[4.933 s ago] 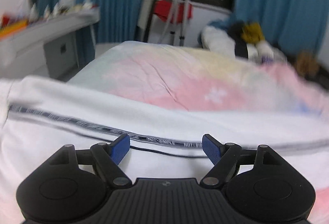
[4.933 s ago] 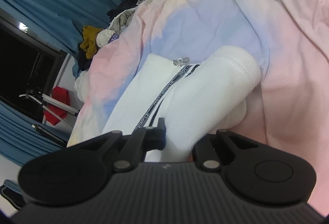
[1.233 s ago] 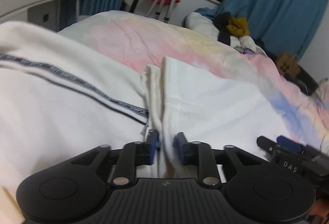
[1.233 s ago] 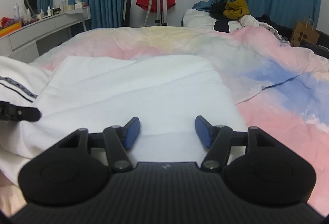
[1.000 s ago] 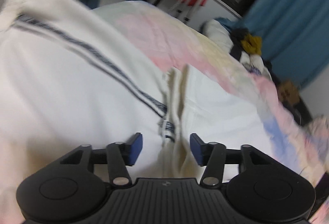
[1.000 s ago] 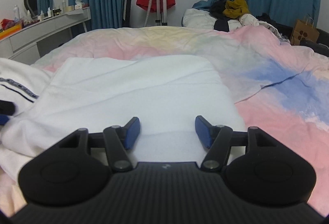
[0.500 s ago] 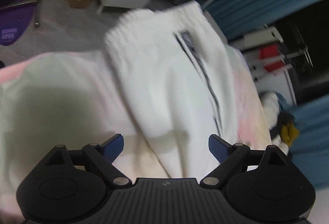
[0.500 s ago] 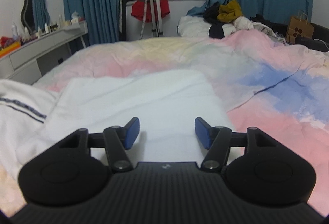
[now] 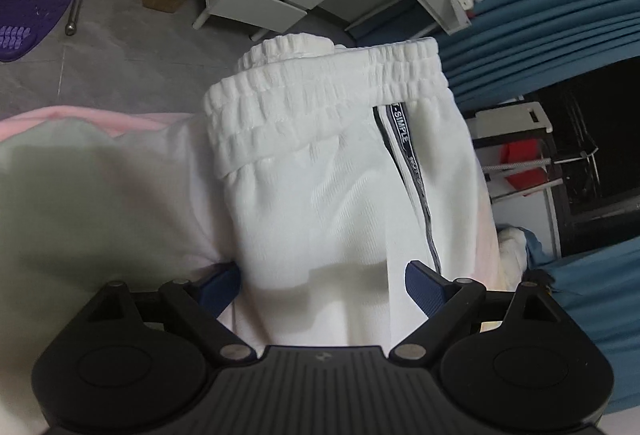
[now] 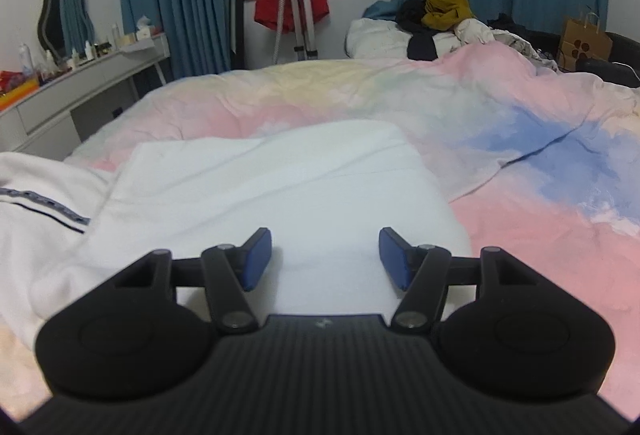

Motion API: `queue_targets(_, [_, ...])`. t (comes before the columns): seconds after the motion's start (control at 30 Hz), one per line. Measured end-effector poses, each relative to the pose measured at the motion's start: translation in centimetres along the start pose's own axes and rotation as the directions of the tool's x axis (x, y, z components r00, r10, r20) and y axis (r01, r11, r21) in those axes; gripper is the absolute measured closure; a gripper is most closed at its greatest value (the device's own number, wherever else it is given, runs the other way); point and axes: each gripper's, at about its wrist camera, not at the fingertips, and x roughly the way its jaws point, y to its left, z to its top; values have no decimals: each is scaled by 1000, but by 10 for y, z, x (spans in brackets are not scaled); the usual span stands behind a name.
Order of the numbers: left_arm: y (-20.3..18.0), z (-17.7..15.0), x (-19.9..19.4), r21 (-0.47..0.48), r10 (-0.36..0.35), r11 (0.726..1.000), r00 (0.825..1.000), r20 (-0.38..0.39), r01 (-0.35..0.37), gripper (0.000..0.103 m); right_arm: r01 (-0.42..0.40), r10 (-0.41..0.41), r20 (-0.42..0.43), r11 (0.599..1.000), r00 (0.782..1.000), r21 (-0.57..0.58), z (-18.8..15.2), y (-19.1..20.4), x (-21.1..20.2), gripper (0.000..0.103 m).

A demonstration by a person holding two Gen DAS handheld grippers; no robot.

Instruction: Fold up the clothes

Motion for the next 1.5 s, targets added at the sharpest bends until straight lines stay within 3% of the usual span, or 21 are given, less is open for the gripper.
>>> queue_targets(0.1, [-3, -3, 1, 4, 25, 1000, 999, 34, -25, 19, 8, -9, -26, 999, 1000, -47, -7, 4, 8, 40])
queue_targets(0.23, [-6, -3, -11, 24, -23, 1000, 992, 121, 20, 43, 9, -11, -26, 997, 1000, -75, -8, 8, 7, 40])
queue_targets(0.33, [-12, -2, -17, 48, -80, 996, 987, 139, 74, 43, -7, 6, -26, 999, 1000, -49, -6, 6, 4, 40])
queue_targets(0.6, [-32, 0, 4, 132, -20, 991, 990, 138, 1, 39, 0, -2, -32, 997, 999, -79, -10, 7, 10, 40])
queue_targets(0.7, [-55, -9, 1, 293, 29, 952, 981, 190, -85, 47, -1, -2, -30, 996, 1000, -89, -11, 7, 9, 40])
queue_targets(0.77, [-67, -14, -12, 341, -30, 939, 974, 224, -50, 60, -6, 3, -30, 997, 1000, -81, -11, 5, 7, 40])
queue_targets(0.83, [-79, -20, -25, 387, -92, 922, 963, 254, -14, 63, -8, 5, -33, 997, 999, -75, -10, 4, 6, 40])
queue_targets(0.9, [-93, -25, -31, 436, -139, 900, 953, 267, 9, 63, -7, 4, -35, 997, 999, -75, -9, 5, 6, 40])
queue_targets(0.93, [-101, -28, -31, 463, -154, 886, 952, 265, 15, 58, -7, 4, -36, 997, 999, -73, -9, 5, 6, 40])
queue_targets(0.97, [-108, -30, -26, 472, -152, 881, 955, 254, 15, 47, -8, 6, -37, 997, 999, -71, -9, 5, 6, 40])
queue_targets(1.03, [-116, -32, -11, 471, -96, 881, 962, 257, -38, 43, -11, 8, -39, 998, 999, -66, -9, 5, 6, 40])
queue_targets(1.1, [-118, -32, 0, 458, -61, 886, 961, 270, -73, 50, -14, 12, -42, 998, 999, -59, -8, 4, 6, 40])
queue_targets(1.17, [-120, -31, 11, 444, -26, 890, 958, 284, -107, 83, -18, 17, -43, 999, 999, -40, -7, 2, 5, 41])
queue_targets(1.23, [-128, -37, 7, 453, -61, 887, 947, 315, -94, 86, -21, 20, -46, 1000, 999, -9, -6, -3, 4, 41])
queue_targets(1.33, [-153, -61, -12, 527, -140, 845, 915, 379, -89, 89, -17, 19, -49, 999, 999, 36, -1, -9, 3, 42])
queue_targets(1.43, [-192, -106, -31, 596, -247, 802, 887, 389, -38, 89, -5, 9, -48, 996, 999, 85, 5, -18, -1, 42])
queue_targets(1.5, [-217, -141, -34, 665, -320, 747, 872, 369, -7, 89, 1, 5, -42, 989, 999, 145, 11, -29, -5, 41])
